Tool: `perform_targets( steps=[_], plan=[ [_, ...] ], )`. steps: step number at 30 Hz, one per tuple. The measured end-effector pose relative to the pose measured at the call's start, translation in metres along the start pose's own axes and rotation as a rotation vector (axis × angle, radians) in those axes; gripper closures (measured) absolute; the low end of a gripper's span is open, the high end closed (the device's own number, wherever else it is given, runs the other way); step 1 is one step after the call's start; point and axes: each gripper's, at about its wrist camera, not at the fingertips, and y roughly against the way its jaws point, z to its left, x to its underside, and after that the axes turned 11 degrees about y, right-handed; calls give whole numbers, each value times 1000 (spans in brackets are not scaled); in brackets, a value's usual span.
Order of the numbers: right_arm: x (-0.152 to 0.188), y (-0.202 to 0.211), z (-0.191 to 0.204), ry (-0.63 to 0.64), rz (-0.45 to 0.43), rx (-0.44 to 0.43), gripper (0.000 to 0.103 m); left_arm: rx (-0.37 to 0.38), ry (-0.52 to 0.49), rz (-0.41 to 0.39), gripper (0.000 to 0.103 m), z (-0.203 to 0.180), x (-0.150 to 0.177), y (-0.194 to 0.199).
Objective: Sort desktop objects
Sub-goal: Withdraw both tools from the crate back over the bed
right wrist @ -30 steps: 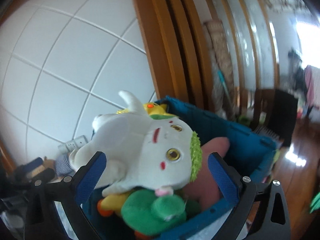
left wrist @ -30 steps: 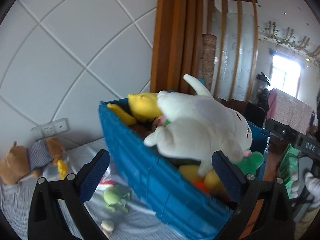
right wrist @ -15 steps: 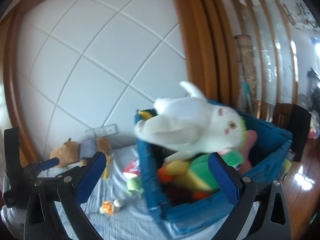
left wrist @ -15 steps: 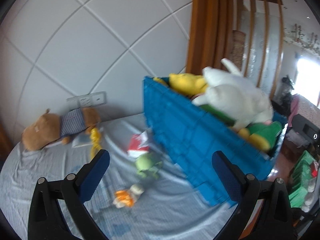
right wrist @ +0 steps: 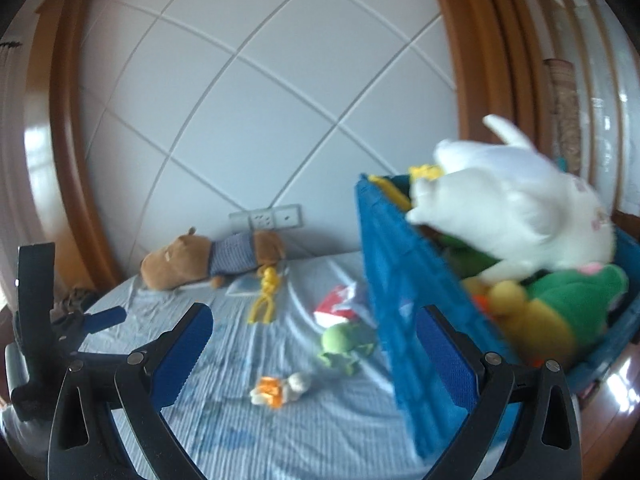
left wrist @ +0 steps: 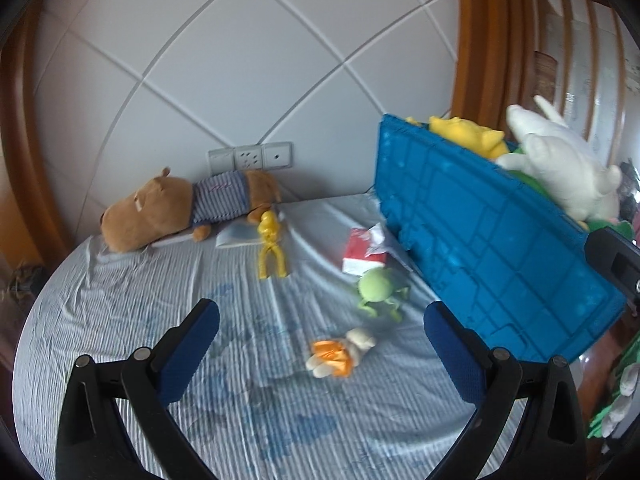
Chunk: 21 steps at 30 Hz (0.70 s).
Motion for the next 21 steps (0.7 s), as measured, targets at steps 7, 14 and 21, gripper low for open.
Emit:
perform_targets(
  steps=[7, 14, 21],
  plan=[
    [15, -48, 11, 31, 81, -68, 0, -92, 71, 74, 0, 24, 14, -38],
    [45, -108, 12, 60, 224, -138, 0, -131, 80, 202, 0, 30, 52, -97],
    [76, -171, 3, 68, 339, -210, 0, -182, 91, 301, 0, 23, 91, -158]
  ],
)
